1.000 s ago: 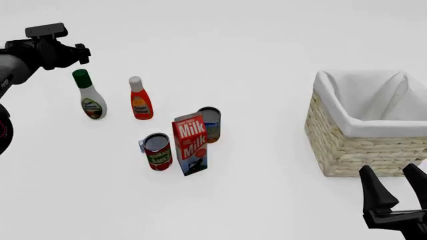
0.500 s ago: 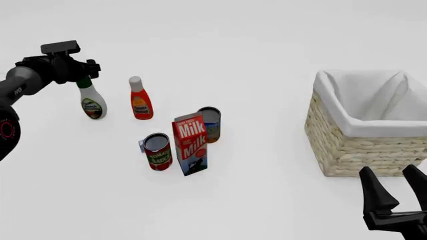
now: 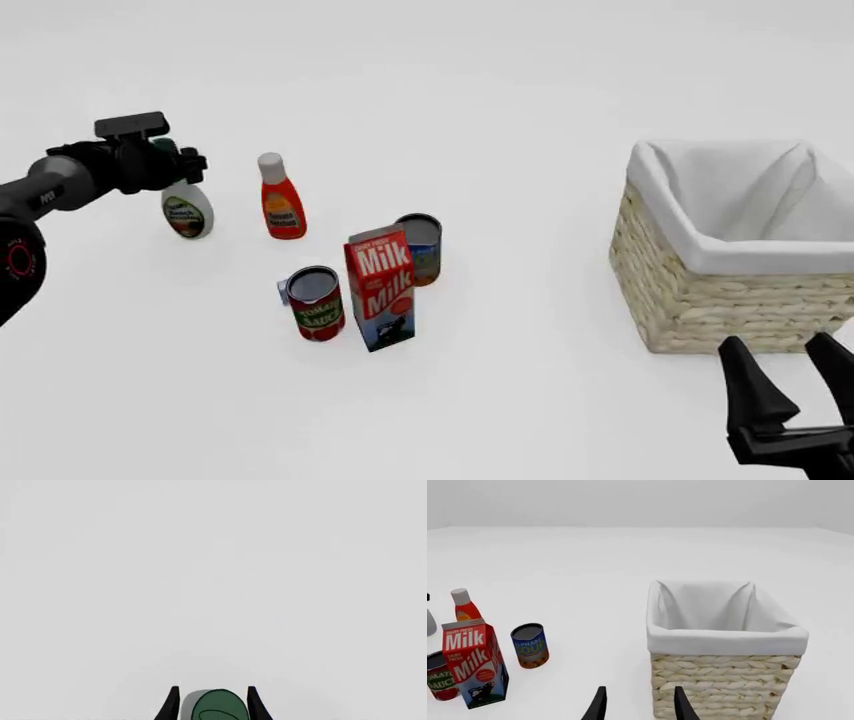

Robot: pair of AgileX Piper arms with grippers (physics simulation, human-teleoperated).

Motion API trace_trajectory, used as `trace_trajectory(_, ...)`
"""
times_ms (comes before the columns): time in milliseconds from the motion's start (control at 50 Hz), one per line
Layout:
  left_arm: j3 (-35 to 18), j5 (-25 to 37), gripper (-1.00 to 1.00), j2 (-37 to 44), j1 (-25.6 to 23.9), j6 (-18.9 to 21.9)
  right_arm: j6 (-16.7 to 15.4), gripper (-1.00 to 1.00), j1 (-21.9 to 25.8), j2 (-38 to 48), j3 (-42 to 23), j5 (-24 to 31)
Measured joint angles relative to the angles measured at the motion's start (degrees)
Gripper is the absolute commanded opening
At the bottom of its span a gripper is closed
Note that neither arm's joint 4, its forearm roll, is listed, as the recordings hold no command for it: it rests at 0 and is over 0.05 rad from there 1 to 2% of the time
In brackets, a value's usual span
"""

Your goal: Pick the salad dressing and place it in the basket.

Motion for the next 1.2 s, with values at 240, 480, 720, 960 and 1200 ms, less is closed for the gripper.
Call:
trace_trajectory(240, 3.43, -2.63, -1.0, -2.46, 0.87, 0.84, 0.13, 1.0, 0.02, -0.64, 0.0, 0.69)
trace_trajectory(480, 4.55, -3.19, -1.0, -6.49, 1.26, 2.69, 0.24, 1.0, 0.03, -0.69, 0.0, 0.72)
trace_trajectory(720, 3.18, -0.62, -1.0, -12.53, -1.98, 4.5, 0.28, 1.0, 0.08, -1.02, 0.0, 0.97)
trace_trajectory(960, 0.33, 2.79, -1.0, -17.2, -8.84, 5.98, 0.18, 1.0, 0.32, -0.69, -0.01, 0.5)
trace_trajectory(1200, -2.03, 5.15, -1.0, -20.06, -18.03, 6.89, 0.07, 1.0, 0.2, -1.15, -0.01, 0.92)
